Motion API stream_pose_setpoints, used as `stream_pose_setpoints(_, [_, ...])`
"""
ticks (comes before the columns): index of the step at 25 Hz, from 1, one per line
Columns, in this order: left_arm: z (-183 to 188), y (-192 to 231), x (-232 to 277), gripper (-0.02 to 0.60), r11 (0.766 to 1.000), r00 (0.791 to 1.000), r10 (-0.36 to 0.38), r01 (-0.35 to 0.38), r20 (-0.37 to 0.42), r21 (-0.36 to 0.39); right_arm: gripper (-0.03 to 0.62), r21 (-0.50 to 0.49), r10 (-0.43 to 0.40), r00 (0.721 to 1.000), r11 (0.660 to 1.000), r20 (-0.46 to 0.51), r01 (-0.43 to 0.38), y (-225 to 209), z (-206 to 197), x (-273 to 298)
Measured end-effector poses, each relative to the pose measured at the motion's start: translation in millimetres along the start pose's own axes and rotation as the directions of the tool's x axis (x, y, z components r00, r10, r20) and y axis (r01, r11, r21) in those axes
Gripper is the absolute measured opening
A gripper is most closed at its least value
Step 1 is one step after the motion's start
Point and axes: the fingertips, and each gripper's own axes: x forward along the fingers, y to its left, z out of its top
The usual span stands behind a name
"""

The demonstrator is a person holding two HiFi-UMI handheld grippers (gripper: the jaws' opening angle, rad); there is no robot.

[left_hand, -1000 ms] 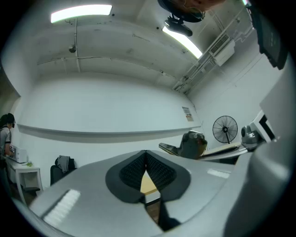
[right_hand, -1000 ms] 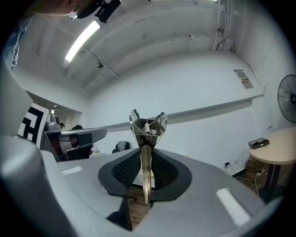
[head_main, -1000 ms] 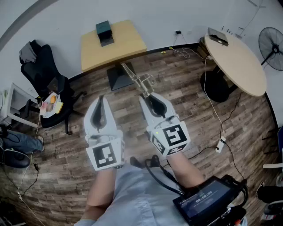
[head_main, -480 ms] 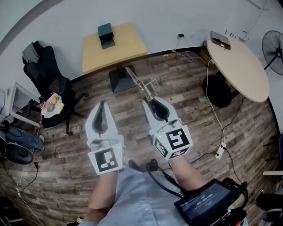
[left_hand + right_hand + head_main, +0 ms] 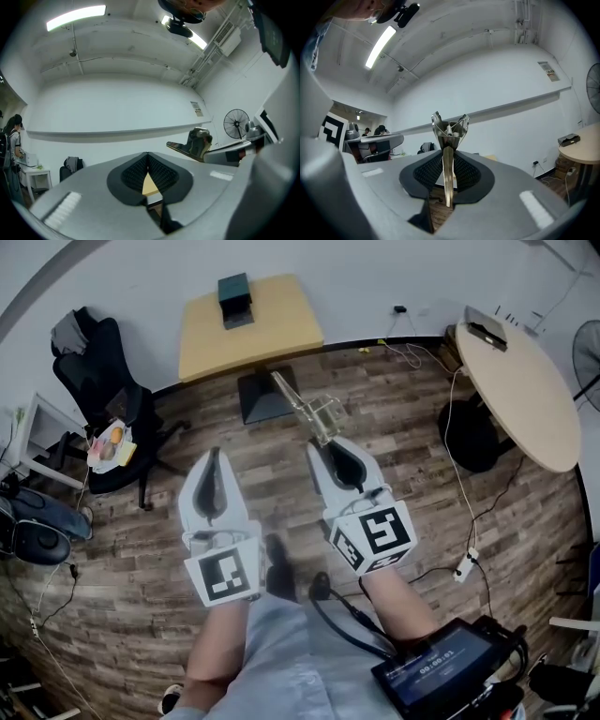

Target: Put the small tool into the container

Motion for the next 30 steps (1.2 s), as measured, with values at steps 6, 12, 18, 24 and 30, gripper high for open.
stream_pose_setpoints(6, [-20.2, 18.7, 45.8, 0.011, 1.0, 1.0, -0.008, 0.008, -0.002, -0.009, 0.071, 0.0, -0.011, 1.0, 1.0, -0.023, 0.011, -15.1, -12.4, 47.8])
stream_pose_setpoints(12, [-34.4, 55.9, 109.6, 0.011, 0.999, 1.0, -0.025, 0.025, 0.008, -0.031, 0.071, -0.01, -0.026, 0.999, 1.0, -0.027, 0.026, -24.2, -14.3, 119.0])
stream_pose_setpoints(18, [-41.5, 101.2, 177.5, 0.011, 0.998, 0.998, -0.056, 0.057, 0.035, -0.031, 0.071, -0.024, -0.054, 0.998, 0.998, -0.023, 0.053, -31.3, -9.9, 197.8])
stream_pose_setpoints(24, [-41.9, 130.8, 219.8, 0.011, 0.997, 0.995, -0.068, 0.07, 0.071, -0.027, 0.071, -0.044, -0.068, 0.998, 0.997, -0.004, 0.068, -35.8, -1.8, 247.3])
stream_pose_setpoints(30, [-44.7, 136.0, 240.2, 0.011, 0.996, 0.993, -0.074, 0.077, 0.09, -0.034, 0.071, -0.061, -0.078, 0.997, 0.995, -0.002, 0.078, -43.1, 1.1, 262.7])
